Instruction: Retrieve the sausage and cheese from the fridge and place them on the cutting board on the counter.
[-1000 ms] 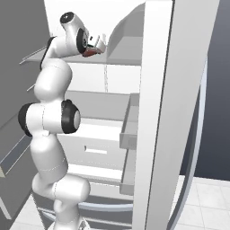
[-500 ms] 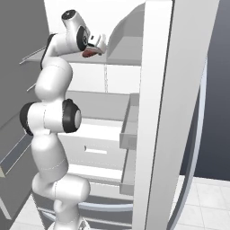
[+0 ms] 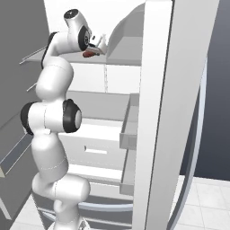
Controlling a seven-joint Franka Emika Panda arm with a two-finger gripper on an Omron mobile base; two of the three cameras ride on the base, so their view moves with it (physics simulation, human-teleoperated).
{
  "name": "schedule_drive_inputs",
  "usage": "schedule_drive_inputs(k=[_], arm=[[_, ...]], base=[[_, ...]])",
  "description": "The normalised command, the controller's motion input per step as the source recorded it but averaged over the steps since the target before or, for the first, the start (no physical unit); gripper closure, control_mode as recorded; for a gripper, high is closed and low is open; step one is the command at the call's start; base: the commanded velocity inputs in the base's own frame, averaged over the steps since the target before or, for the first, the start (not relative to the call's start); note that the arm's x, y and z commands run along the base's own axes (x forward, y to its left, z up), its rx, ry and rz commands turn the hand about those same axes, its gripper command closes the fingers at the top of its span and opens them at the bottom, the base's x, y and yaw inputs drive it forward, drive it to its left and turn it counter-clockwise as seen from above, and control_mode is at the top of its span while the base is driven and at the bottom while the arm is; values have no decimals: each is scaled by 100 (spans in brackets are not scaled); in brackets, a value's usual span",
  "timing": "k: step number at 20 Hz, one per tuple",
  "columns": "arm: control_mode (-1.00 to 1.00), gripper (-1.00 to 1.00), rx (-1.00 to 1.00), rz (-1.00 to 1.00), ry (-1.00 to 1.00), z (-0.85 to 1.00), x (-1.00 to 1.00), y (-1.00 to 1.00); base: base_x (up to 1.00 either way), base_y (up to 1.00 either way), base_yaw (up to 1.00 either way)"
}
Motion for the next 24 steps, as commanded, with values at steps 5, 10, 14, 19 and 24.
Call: schedule_drive_inputs(k=[5, 10, 14, 19, 24], arm=[[-100, 100, 7, 0, 0, -43, -23, -6], [-100, 100, 11, 0, 0, -39, -90, -8], [-100, 100, 9, 0, 0, -52, -100, -2], [-100, 100, 7, 0, 0, -31, -100, -19], [-100, 100, 2, 0, 3, 1, -100, -39]], base=[[0, 0, 0], [0, 0, 0], [0, 0, 0], [0, 0, 0], [0, 0, 0]])
